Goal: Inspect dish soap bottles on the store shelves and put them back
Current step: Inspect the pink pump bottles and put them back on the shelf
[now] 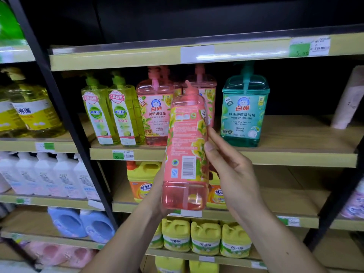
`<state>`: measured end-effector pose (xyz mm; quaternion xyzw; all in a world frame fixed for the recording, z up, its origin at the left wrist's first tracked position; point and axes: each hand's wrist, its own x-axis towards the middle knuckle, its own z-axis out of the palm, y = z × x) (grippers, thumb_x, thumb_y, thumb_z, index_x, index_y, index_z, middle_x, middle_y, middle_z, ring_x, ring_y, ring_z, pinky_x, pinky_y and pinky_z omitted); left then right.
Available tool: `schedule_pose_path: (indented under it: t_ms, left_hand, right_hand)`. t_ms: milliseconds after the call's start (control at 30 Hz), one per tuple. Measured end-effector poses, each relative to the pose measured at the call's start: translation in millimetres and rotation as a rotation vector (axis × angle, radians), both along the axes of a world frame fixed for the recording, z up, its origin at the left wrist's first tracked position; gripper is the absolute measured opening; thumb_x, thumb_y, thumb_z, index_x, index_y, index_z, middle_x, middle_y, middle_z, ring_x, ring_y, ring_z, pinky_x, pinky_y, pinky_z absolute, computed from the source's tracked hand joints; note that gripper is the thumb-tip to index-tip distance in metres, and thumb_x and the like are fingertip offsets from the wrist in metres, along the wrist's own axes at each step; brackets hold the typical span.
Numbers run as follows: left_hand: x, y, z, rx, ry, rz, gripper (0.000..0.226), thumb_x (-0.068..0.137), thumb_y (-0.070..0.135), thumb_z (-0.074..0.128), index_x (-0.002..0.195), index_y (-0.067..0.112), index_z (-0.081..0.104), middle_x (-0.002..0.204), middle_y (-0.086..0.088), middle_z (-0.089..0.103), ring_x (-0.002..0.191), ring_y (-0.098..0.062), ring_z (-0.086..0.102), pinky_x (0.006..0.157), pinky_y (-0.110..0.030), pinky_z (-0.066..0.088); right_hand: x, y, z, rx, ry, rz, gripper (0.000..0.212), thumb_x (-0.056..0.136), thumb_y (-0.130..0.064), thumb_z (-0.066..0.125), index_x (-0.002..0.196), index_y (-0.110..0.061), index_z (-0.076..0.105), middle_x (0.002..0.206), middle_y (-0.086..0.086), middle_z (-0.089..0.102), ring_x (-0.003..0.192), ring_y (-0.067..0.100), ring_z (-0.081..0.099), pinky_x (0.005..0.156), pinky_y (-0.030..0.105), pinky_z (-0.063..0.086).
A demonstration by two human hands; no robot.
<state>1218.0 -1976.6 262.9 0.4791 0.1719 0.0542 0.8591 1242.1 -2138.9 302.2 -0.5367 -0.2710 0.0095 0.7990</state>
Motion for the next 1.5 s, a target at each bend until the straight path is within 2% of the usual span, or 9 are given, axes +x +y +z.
schedule_pose_path:
  t_ms: [200,400,767,867,933,1033,1133,1333,1500]
  left_hand:
    - [-0.5,-16.2,22.4,0.012,0.062,-0.014,0.058,0.118,0.039,0.034,0.086,0.007,0.071,0.058,-0.008,0.073,0.045,-0.019,0.072,0.041,-0.029,0.059]
    - [-3.9,-33.9,42.4,-0.154,-0.069,-0.124,0.067,0.11,0.058,0.047,0.089,0.008,0.086,0.093,-0.018,0.078,0.074,-0.03,0.077,0.102,-0.051,0.053]
    - [3.7,-27.6,31.5,-0.167,-0.036,-0.149,0.063,0.112,0.057,0.046,0.102,0.007,0.084,0.099,-0.018,0.078,0.085,-0.033,0.075,0.092,-0.052,0.059]
    - [9.1,-23.7,17.0,-0.054,-0.076,-0.178,0.071,0.106,0.071,0.042,0.112,0.016,0.086,0.11,-0.015,0.082,0.091,-0.031,0.082,0.078,-0.049,0.068]
    - [10.0,-19.4,6.7,0.121,-0.111,-0.167,0.077,0.098,0.084,0.039,0.131,0.027,0.078,0.131,-0.012,0.078,0.114,-0.033,0.078,0.092,-0.055,0.064]
    - [16.1,-0.1,-13.3,0.412,-0.203,-0.063,0.072,0.094,0.09,0.038,0.142,0.044,0.066,0.138,0.0,0.075,0.125,-0.023,0.074,0.096,-0.048,0.064]
    - [16.0,11.4,-23.5,0.523,-0.296,-0.116,0.051,0.1,0.081,0.039,0.134,0.054,0.067,0.132,0.013,0.077,0.12,-0.006,0.074,0.09,-0.02,0.062]
    - [18.2,28.4,-24.2,0.43,-0.397,-0.393,0.091,0.081,0.046,0.083,0.14,-0.017,0.052,0.14,-0.039,0.061,0.13,-0.054,0.062,0.115,-0.07,0.044]
    - [11.1,44.3,-6.4,0.456,-0.513,-0.535,0.07,0.07,-0.005,0.085,0.122,-0.035,0.049,0.124,-0.05,0.052,0.118,-0.053,0.052,0.096,-0.05,0.059]
  right_hand:
    - [11.8,6.4,14.2,0.036,0.114,-0.042,0.039,0.087,-0.047,0.076,0.126,-0.042,0.077,0.128,-0.013,0.077,0.121,0.008,0.072,0.093,0.027,0.062]
    - [26.3,11.4,11.7,0.01,0.203,-0.162,0.024,0.104,-0.04,0.067,0.121,-0.028,0.081,0.117,-0.012,0.081,0.112,0.007,0.076,0.094,0.031,0.061]
    - [22.3,9.8,16.1,-0.038,0.272,-0.219,0.029,0.105,-0.036,0.067,0.13,-0.025,0.077,0.123,-0.009,0.079,0.116,0.013,0.075,0.108,0.046,0.058]
    - [15.8,2.5,10.8,-0.08,0.208,-0.209,0.026,0.106,-0.037,0.065,0.129,-0.038,0.076,0.125,-0.017,0.078,0.116,0.007,0.074,0.104,0.044,0.06]
    - [4.3,-6.2,7.8,-0.104,0.088,-0.12,0.027,0.1,-0.048,0.069,0.126,-0.056,0.072,0.125,-0.027,0.075,0.115,-0.001,0.073,0.095,0.03,0.063]
    - [-14.9,-14.1,1.3,-0.245,-0.059,-0.016,0.056,0.079,-0.06,0.085,0.128,-0.068,0.06,0.126,-0.03,0.073,0.114,-0.004,0.072,0.085,0.012,0.058]
    - [-22.4,-10.7,-21.3,-0.34,-0.137,-0.179,0.095,0.06,-0.054,0.095,0.143,-0.058,0.048,0.124,-0.031,0.072,0.112,-0.002,0.073,0.092,0.027,0.063]
    - [-39.1,1.3,-70.2,-0.314,-0.265,-0.515,0.102,0.054,-0.047,0.092,0.148,-0.048,0.051,0.129,-0.022,0.073,0.114,0.003,0.073,0.092,0.038,0.064]
    - [-19.6,-6.2,-91.9,-0.198,-0.388,-0.41,0.106,0.057,-0.013,0.096,0.151,-0.029,0.049,0.142,-0.001,0.065,0.126,0.026,0.068,0.095,0.041,0.061]
